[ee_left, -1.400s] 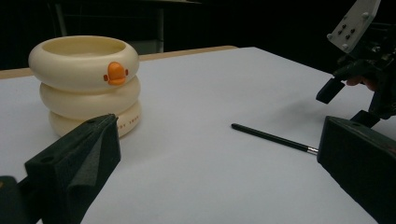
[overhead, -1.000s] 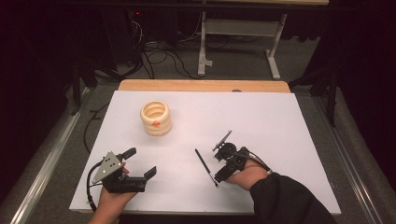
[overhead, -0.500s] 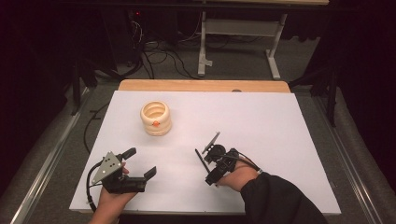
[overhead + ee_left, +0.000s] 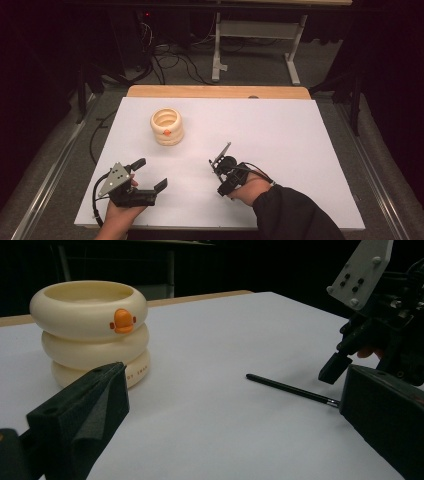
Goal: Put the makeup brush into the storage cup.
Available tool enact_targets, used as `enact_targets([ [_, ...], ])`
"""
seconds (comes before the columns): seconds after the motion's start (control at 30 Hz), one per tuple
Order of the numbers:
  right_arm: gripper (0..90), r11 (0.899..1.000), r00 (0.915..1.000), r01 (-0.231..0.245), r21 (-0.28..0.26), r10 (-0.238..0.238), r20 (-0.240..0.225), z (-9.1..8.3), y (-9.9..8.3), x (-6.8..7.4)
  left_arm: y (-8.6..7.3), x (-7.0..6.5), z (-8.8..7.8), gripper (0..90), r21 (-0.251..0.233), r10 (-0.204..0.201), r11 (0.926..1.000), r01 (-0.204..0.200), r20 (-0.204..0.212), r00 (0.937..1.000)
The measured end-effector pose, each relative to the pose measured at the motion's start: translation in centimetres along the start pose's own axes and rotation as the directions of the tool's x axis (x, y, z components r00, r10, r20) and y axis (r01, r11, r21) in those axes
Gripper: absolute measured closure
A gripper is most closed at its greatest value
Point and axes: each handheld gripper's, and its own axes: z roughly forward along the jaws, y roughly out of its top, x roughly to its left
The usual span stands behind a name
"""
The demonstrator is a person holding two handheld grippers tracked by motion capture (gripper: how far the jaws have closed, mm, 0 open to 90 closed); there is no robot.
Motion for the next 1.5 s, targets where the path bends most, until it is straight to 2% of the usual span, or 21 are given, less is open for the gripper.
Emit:
enact_targets([
  [0.07,53.5,1.0,1.0,0.007,0.005,-0.007,0.003,0.18,0.02,0.01,-0.01,0.03,0.0,0.2,0.0,-0.001,1.0,0.001,0.0,1.0],
  [0.13,55.9,1.0,1.0,-0.006,0.008,0.006,0.0,0.3,0.04,0.08,-0.02,0.05,0.0,0.2,0.0,-0.002,1.0,0.002,0.0,1.0],
  [0.23,60.4,1.0,1.0,0.007,0.005,-0.007,0.004,0.37,0.04,0.04,-0.02,0.06,0.01,0.2,-0.001,-0.002,1.0,0.002,-0.002,1.0],
  [0.3,63.5,1.0,1.0,-0.002,0.012,0.002,0.002,0.43,0.03,0.07,-0.02,0.05,0.01,0.2,-0.001,-0.003,1.0,0.003,-0.002,1.0],
  [0.33,64.8,1.0,0.9999,0.011,0.015,-0.011,0.006,0.51,0.02,-0.01,-0.02,0.04,0.01,0.2,-0.001,-0.003,1.0,0.003,-0.002,1.0],
  [0.73,72.2,1.0,0.9999,0.005,0.031,-0.005,0.011,0.87,-0.11,-0.05,-0.01,0.03,0.0,0.2,0.0,-0.005,1.0,0.005,-0.004,1.0],
  [1.5,82.4,0.999,0.9994,0.028,0.037,-0.029,0.017,0.98,-0.04,-0.33,-0.03,0.14,0.0,0.1,0.004,-0.005,1.0,0.005,-0.009,1.0],
])
